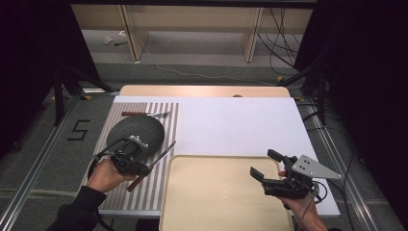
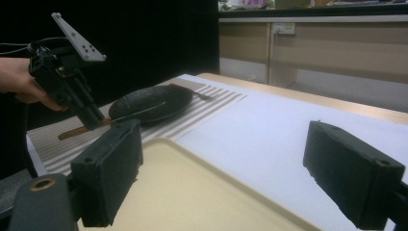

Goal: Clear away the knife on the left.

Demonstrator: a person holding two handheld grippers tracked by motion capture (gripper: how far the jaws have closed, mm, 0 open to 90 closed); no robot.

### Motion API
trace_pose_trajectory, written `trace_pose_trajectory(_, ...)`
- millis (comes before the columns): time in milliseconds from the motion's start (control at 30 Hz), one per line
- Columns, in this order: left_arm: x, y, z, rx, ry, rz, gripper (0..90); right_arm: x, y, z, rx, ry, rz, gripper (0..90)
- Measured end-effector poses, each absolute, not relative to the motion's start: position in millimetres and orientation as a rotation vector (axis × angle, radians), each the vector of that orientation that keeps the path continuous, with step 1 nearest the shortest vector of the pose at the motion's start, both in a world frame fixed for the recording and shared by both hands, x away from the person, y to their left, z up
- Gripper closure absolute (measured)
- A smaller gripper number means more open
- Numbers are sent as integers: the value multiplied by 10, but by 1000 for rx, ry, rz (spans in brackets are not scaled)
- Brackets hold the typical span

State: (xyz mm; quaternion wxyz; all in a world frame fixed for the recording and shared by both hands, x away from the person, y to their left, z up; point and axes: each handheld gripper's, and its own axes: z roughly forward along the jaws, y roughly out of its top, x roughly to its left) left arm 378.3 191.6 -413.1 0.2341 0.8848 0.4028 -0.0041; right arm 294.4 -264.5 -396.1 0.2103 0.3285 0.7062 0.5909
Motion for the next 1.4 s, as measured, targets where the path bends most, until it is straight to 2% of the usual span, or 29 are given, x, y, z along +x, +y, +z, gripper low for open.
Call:
trace_pose_trajectory(600,3616,1594,-4023,2289,1045,-112,769,2942,-2645,-3961,915,1965,1642,147)
trace_pose_trajectory(933,3515,1328,-4044,2309,985,-181,769,2942,-2645,-3962,915,1966,1641,148)
trace_pose_trajectory(1400,3468,1028,-4278,2388,962,-301,769,2948,-2646,-3967,921,1967,1643,148)
